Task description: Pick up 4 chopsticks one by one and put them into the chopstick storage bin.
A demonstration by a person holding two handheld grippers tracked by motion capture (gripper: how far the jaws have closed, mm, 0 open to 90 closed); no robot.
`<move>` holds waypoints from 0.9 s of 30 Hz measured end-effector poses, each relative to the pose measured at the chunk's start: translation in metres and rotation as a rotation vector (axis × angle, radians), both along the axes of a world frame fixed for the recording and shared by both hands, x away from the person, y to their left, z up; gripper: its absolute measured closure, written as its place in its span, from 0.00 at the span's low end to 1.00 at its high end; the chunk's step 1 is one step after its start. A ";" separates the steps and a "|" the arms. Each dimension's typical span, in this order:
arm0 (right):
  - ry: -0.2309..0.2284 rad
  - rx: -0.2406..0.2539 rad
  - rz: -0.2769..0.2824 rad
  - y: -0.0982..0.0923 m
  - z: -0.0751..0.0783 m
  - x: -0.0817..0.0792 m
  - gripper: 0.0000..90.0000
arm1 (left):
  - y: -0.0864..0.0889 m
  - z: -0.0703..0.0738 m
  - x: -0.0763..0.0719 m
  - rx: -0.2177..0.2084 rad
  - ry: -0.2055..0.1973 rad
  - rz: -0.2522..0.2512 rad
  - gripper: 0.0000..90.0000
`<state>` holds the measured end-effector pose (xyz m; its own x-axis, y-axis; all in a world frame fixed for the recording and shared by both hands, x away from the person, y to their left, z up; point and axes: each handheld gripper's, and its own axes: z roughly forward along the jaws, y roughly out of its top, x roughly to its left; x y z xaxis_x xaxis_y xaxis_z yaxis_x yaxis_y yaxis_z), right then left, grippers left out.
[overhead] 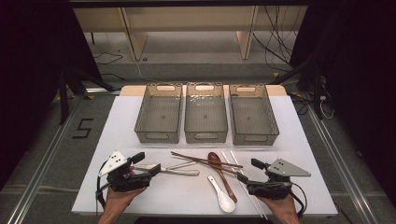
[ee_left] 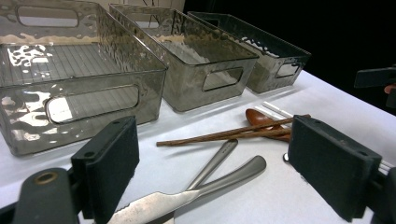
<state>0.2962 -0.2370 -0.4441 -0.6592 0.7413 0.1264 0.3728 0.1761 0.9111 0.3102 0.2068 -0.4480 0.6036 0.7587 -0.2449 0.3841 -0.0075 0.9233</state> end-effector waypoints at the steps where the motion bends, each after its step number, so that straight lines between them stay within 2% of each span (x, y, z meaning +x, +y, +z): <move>1: 0.002 -0.002 0.000 0.000 0.001 0.000 0.29 | 0.000 0.000 0.000 0.000 0.000 0.000 0.18; 9: 0.006 -0.054 0.020 0.002 0.011 0.005 0.30 | 0.000 0.000 0.000 0.002 -0.003 -0.002 0.18; 14: 0.018 -0.118 0.051 0.006 0.024 0.014 0.30 | 0.000 0.000 0.000 0.002 -0.001 0.001 0.18; 20: 0.046 -0.204 0.091 0.019 0.040 0.033 0.31 | 0.000 0.000 0.000 0.007 -0.002 -0.002 0.18; 21: 0.046 -0.204 0.091 0.019 0.040 0.033 0.31 | 0.000 0.000 0.000 0.007 -0.001 -0.002 0.18; 27: 0.112 -0.337 0.154 0.042 0.045 0.061 0.34 | 0.000 0.000 0.000 0.003 -0.001 -0.002 0.18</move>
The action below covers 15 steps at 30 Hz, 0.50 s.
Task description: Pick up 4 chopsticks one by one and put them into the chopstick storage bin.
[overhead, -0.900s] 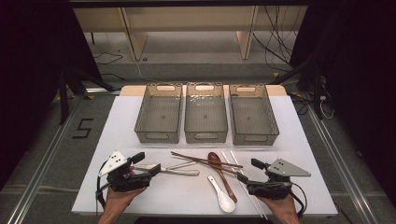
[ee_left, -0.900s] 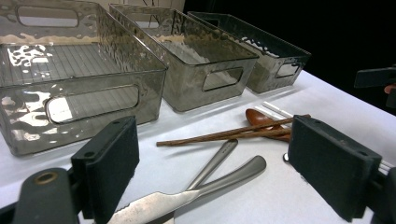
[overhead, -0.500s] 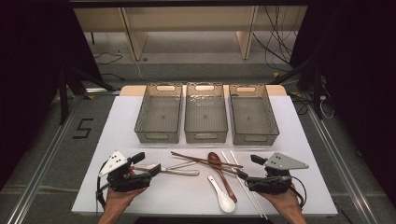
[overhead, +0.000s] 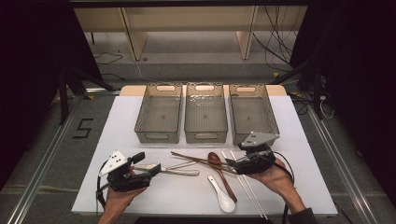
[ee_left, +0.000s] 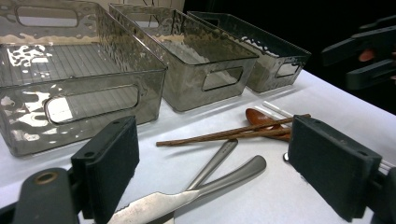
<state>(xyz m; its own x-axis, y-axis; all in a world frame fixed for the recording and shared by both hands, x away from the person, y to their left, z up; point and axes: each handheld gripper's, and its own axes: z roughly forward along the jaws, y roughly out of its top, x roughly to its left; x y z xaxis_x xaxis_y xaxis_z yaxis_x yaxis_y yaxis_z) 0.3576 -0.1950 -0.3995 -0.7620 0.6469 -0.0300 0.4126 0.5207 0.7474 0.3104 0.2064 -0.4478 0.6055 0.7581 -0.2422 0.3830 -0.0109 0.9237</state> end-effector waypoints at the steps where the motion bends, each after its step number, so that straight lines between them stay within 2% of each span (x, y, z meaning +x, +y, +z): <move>1: 0.010 -0.021 0.010 0.003 -0.001 0.004 0.34 | 0.000 0.000 0.000 0.001 0.000 0.000 0.18; 3: 0.038 -0.063 0.030 0.009 -0.004 0.013 0.36 | 0.000 0.000 0.000 0.002 0.001 -0.001 0.18; 5: 0.043 -0.082 0.039 0.012 -0.005 0.018 0.36 | 0.000 0.000 0.000 0.001 0.001 0.000 0.18; 6: 0.071 -0.118 0.052 0.017 -0.009 0.025 0.38 | 0.000 0.000 0.000 -0.003 0.001 0.001 0.18; 8: 0.099 -0.155 0.074 0.021 -0.014 0.033 0.39 | 0.000 0.000 0.000 -0.002 0.000 0.000 0.18; 15: 0.162 -0.257 0.112 0.032 -0.027 0.049 0.48 | 0.000 0.000 0.000 -0.003 -0.001 0.000 0.18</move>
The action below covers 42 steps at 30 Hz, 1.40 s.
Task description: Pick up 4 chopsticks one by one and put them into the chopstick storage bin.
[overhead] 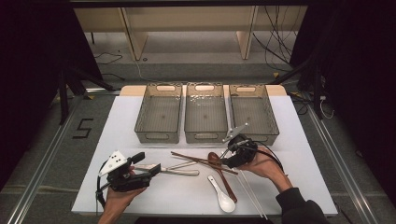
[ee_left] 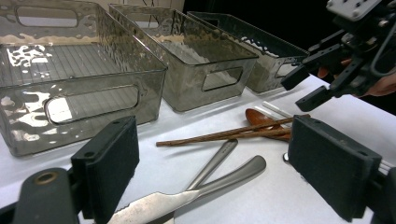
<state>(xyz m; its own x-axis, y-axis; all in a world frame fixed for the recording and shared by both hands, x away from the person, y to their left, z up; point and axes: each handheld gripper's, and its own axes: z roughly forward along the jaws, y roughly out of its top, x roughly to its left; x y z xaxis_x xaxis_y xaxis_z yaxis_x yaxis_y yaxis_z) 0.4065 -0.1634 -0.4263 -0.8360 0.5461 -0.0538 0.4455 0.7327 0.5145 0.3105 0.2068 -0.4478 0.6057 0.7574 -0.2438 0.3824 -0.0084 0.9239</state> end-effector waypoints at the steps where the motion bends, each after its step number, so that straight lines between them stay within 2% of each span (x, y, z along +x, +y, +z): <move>1: 0.005 -0.009 0.001 0.000 -0.001 0.002 0.49 | 0.000 0.000 0.000 -0.001 0.001 0.000 0.18; 6: 0.037 -0.029 0.017 0.001 -0.007 0.007 0.55 | 0.000 0.000 0.000 0.001 0.003 0.002 0.18; 9: 0.062 -0.066 0.052 0.003 -0.012 0.009 0.60 | 0.000 0.000 0.000 0.002 0.002 0.003 0.18; 16: 0.072 -0.093 0.089 0.005 -0.018 0.011 0.68 | 0.000 0.000 0.000 0.004 0.005 0.005 0.18; 19: 0.090 -0.109 0.105 0.005 -0.021 0.012 0.72 | 0.001 0.000 0.000 0.004 0.005 0.005 0.18; 24: 0.082 -0.129 0.137 0.007 -0.024 0.012 0.77 | 0.001 0.000 0.001 0.005 0.006 0.005 0.18; 30: 0.107 -0.150 0.154 0.009 -0.027 0.012 0.80 | 0.001 0.000 0.001 0.005 0.005 0.007 0.18; 34: 0.098 -0.153 0.176 0.010 -0.028 0.012 0.84 | 0.001 0.000 0.001 0.001 0.006 0.011 0.18; 35: 0.111 -0.157 0.169 0.011 -0.027 0.011 0.84 | 0.001 0.000 0.001 0.001 0.006 0.012 0.18; 42: 0.103 -0.182 0.213 0.013 -0.031 0.011 0.90 | 0.001 0.000 0.001 0.007 0.005 0.008 0.18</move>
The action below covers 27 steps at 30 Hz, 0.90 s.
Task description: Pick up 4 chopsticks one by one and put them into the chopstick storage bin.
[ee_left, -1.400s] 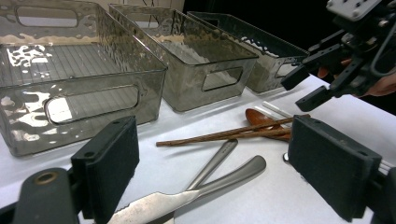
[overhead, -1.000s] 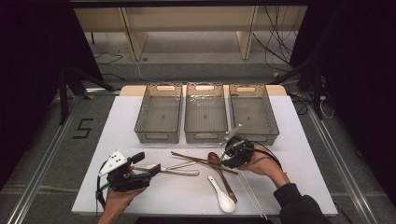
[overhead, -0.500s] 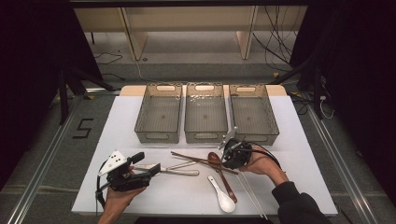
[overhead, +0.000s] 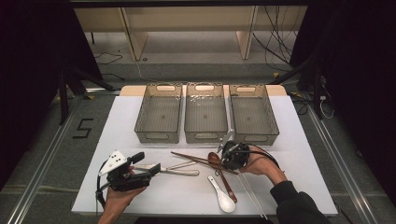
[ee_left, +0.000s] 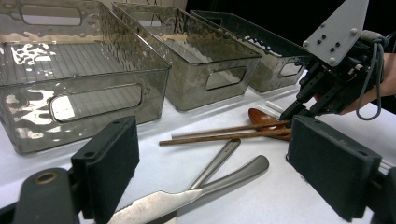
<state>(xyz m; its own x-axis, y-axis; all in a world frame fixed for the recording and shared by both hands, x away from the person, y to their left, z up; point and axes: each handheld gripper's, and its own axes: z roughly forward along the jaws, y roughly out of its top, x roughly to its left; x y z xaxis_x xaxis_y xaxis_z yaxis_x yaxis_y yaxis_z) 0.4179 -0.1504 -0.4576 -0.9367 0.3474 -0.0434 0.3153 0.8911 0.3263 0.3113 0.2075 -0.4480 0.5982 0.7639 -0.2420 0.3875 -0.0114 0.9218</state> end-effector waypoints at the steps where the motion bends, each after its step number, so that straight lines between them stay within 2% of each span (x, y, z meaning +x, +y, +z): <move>1: -0.001 0.000 0.001 0.000 0.000 0.000 0.92 | 0.000 0.000 0.000 -0.005 0.000 0.004 0.18; 11: -0.020 0.031 0.032 -0.002 0.006 -0.004 0.94 | 0.000 0.000 0.000 -0.005 0.000 0.005 0.18; 13: -0.035 0.015 0.049 -0.001 0.010 -0.006 0.94 | 0.000 0.000 0.000 -0.005 0.000 0.004 0.18; 17: -0.066 0.026 0.059 0.002 0.021 -0.009 0.94 | 0.000 0.000 0.000 0.001 0.000 0.001 0.18; 19: -0.081 0.056 0.056 0.004 0.027 -0.010 0.94 | 0.000 0.000 0.000 -0.004 0.001 0.004 0.18; 20: -0.081 0.056 0.056 0.004 0.027 -0.010 0.94 | 0.000 0.000 0.000 -0.004 0.001 0.004 0.18; 21: -0.084 0.074 0.060 0.006 0.033 -0.010 0.94 | 0.000 0.000 0.000 0.001 0.000 0.002 0.18; 24: -0.085 0.114 0.050 0.012 0.039 -0.011 0.94 | 0.000 0.000 0.000 -0.005 0.000 0.005 0.18; 25: -0.085 0.114 0.050 0.012 0.039 -0.011 0.94 | 0.000 0.000 0.000 -0.005 0.000 0.005 0.18; 27: -0.086 0.164 0.027 0.018 0.043 -0.010 0.94 | 0.000 0.000 0.000 -0.004 0.000 0.005 0.18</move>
